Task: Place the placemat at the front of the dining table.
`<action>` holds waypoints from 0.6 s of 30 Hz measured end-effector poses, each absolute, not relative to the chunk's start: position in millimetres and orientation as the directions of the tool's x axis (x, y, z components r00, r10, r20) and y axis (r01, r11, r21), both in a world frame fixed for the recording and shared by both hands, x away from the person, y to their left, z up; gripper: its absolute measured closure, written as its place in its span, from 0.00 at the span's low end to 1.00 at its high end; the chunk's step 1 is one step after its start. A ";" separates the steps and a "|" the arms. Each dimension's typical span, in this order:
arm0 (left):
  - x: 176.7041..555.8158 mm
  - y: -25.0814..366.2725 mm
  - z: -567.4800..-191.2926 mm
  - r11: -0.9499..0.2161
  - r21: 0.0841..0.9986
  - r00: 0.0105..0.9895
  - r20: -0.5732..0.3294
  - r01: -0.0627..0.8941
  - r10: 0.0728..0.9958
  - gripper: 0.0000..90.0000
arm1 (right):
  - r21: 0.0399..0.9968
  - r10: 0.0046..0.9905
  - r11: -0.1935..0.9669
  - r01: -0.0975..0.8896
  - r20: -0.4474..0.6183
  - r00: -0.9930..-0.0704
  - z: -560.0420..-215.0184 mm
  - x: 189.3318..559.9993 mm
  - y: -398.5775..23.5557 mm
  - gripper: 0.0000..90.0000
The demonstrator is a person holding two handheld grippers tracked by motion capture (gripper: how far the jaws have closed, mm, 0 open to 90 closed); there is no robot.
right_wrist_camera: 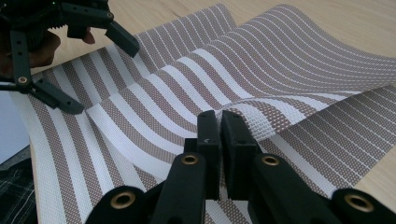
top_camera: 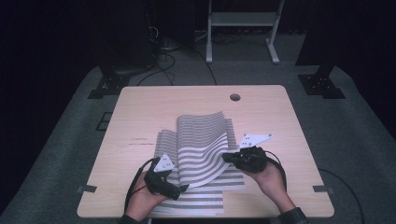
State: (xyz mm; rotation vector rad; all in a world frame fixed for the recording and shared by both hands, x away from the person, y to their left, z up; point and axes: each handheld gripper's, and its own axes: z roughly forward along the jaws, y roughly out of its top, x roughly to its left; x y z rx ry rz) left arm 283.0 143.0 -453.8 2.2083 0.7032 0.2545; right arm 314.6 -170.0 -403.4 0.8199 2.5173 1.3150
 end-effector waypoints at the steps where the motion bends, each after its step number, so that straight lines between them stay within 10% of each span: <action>1: 282.9 141.5 -454.6 -0.541 0.738 0.830 -0.045 0.403 0.556 0.00 | 0.803 0.548 0.451 0.391 0.097 -0.831 -403.5 315.3 -168.9 0.96; 18: 284.1 134.1 -460.2 -0.598 0.699 0.859 -0.044 0.391 0.510 0.01 | 0.817 0.477 0.444 0.369 0.133 -0.869 -395.0 326.7 -134.6 0.96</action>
